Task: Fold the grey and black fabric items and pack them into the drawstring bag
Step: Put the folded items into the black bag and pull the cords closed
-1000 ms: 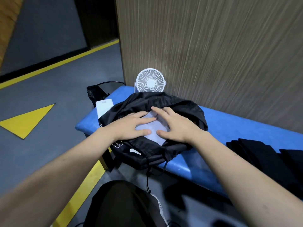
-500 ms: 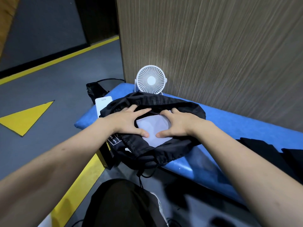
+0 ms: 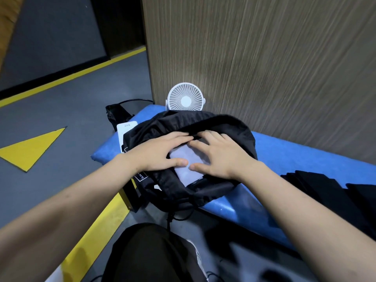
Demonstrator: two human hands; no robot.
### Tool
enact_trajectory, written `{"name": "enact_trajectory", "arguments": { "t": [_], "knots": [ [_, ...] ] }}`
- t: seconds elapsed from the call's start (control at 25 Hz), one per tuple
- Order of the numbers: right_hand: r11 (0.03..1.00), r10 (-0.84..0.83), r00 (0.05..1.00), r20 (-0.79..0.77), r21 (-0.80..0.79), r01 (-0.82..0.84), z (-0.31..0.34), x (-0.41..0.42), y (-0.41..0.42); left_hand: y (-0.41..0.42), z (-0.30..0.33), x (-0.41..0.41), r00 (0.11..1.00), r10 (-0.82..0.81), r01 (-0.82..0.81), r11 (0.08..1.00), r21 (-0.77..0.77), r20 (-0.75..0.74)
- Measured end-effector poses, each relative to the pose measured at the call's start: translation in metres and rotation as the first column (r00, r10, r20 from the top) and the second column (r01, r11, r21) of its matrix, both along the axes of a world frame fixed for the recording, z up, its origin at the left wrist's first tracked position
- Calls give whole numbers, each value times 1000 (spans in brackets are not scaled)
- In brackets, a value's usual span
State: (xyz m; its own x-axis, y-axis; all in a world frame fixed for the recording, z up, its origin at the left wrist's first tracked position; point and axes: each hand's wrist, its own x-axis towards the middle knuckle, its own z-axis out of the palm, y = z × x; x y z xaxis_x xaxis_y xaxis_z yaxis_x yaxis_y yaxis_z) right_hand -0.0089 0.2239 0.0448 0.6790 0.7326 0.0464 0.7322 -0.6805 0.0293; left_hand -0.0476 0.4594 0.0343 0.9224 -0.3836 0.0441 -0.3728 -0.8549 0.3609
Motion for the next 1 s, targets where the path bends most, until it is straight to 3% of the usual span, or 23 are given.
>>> {"name": "enact_trajectory", "arguments": {
  "t": [0.28, 0.44, 0.76, 1.0],
  "knots": [
    [999, 13, 999, -53, -29, -15, -30, -4, -10, -11, -26, -11, 992, 24, 1, 980, 200, -122],
    [1000, 4, 998, -62, -25, -6, -28, -5, -9, -13, -23, -13, 990, 57, -28, 977, 211, -131],
    [991, 65, 985, 158, 109, -82, 9, -41, -41, -47, 15, -40, 978, -9, -22, 989, 147, 208],
    [991, -27, 968, 250, 131, -6, 34, -86, -126, -114, 39, -70, 910, -144, 95, 985, 142, 388]
  ]
}}
